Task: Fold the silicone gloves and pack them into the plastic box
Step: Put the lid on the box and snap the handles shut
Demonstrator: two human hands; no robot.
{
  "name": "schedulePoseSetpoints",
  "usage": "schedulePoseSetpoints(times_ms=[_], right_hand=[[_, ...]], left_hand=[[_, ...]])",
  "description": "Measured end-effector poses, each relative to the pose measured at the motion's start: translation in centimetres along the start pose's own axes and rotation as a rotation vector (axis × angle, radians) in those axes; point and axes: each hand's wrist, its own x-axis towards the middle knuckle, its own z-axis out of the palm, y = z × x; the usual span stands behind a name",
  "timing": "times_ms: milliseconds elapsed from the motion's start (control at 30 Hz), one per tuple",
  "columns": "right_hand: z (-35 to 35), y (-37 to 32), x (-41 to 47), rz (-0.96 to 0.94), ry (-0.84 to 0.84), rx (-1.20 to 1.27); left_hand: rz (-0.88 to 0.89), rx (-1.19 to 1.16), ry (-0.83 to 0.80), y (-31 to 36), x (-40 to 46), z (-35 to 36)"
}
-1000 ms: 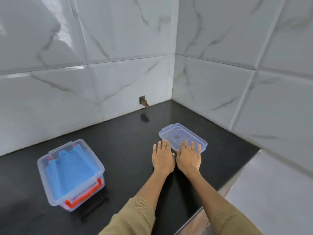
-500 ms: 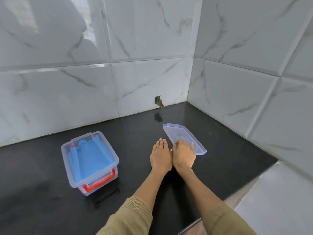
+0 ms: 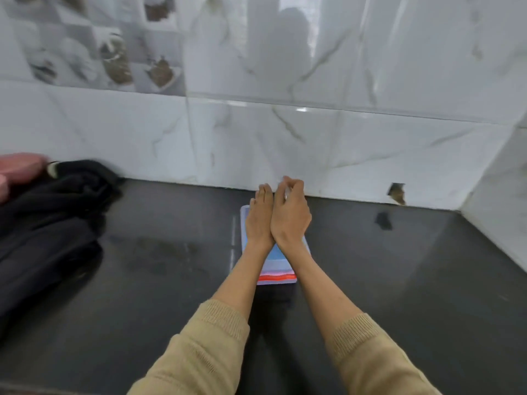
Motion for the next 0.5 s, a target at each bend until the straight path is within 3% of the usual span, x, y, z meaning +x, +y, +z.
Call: schedulePoseSetpoints(times_ms=[200,333,500], right_hand=[[3.2,-3.1,-1.5,0.041,0.171,0.391],[3.2,-1.2,-0.3,0.247,0.264,0.363],[1.9,1.6,-0.7,0.493,0.237,0.288]], left_hand=[[-0.275,-0.320,0.062,-2.7,0.0,-3.2],[-0.430,-0.394,0.135,-2.7,-0.3,-3.0],[-0.478,-0.452,0.066,-1.7,-0.8,-0.9]])
